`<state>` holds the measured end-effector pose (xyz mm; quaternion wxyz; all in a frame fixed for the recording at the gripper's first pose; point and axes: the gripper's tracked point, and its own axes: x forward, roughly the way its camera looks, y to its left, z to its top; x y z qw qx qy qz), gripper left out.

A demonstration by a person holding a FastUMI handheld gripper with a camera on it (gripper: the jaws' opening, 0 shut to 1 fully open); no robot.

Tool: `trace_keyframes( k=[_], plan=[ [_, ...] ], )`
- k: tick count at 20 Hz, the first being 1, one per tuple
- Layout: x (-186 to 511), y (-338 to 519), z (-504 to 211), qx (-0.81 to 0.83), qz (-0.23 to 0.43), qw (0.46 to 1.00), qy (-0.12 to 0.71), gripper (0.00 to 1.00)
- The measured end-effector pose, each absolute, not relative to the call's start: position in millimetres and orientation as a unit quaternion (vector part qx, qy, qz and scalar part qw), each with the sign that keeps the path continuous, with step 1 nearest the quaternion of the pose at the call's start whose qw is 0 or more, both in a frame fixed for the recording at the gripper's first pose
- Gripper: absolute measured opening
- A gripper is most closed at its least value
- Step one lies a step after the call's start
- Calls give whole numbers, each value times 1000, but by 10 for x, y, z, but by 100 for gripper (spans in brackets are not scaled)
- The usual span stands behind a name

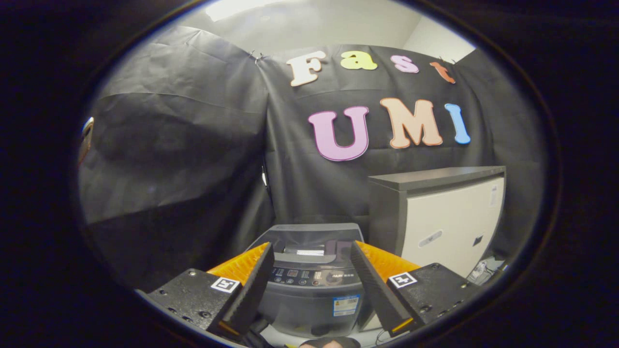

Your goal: Put the clothes into the washing machine and then close the washing machine lid.

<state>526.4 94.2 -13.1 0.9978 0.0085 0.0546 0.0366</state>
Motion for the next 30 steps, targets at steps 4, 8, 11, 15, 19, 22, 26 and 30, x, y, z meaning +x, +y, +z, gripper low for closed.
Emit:
trace_keyframes(
  k=[4, 8, 11, 15, 19, 22, 26, 30],
  plan=[
    [5104, 856, -198, -1, 20, 998, 59, 97],
    [5028, 828, -209, 0, 8, 999, 44, 97],
    [4941, 768, -239, -6, 1, 999, 46, 97],
    [4858, 772, -223, 5, -4, 999, 42, 96],
    [4797, 749, -197, 6, -8, 999, 41, 97],
    [4815, 712, -188, -2, -11, 999, 37, 97],
    [4805, 717, -165, -4, -14, 999, 32, 97],
    [4806, 732, -179, -1, -16, 999, 32, 97]
  ],
)
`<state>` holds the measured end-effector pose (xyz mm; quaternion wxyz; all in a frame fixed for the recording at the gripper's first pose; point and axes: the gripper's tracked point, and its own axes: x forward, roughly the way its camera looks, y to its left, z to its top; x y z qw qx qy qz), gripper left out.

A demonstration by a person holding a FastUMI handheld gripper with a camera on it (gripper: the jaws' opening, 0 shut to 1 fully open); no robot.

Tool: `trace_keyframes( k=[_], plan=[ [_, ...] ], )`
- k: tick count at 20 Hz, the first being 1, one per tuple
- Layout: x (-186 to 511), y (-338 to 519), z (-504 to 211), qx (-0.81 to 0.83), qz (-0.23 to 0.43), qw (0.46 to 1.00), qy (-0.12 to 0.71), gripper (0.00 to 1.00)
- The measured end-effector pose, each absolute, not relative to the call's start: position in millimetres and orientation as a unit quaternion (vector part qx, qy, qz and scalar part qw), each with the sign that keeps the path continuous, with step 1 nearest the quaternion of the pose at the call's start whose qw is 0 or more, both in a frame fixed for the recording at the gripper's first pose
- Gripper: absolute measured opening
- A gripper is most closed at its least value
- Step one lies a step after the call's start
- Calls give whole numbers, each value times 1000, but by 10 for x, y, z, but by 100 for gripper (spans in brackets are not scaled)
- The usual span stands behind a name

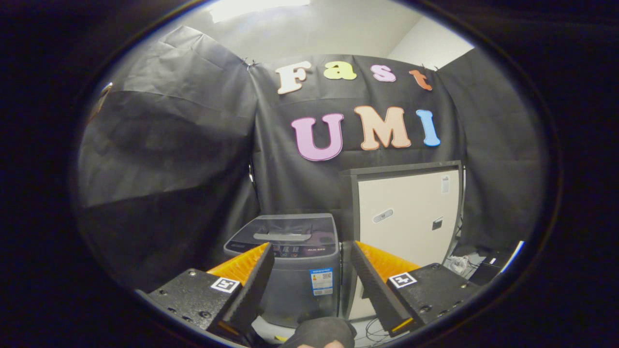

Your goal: Put the clothes into the washing machine and then close the washing machine lid.

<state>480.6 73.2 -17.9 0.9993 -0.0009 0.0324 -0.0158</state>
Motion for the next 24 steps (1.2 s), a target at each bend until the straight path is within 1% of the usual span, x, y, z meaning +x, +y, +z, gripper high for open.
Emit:
trace_keyframes(
  k=[24],
  plan=[
    [4783, 816, -250, -1, -9, 999, 34, 97]
  ],
)
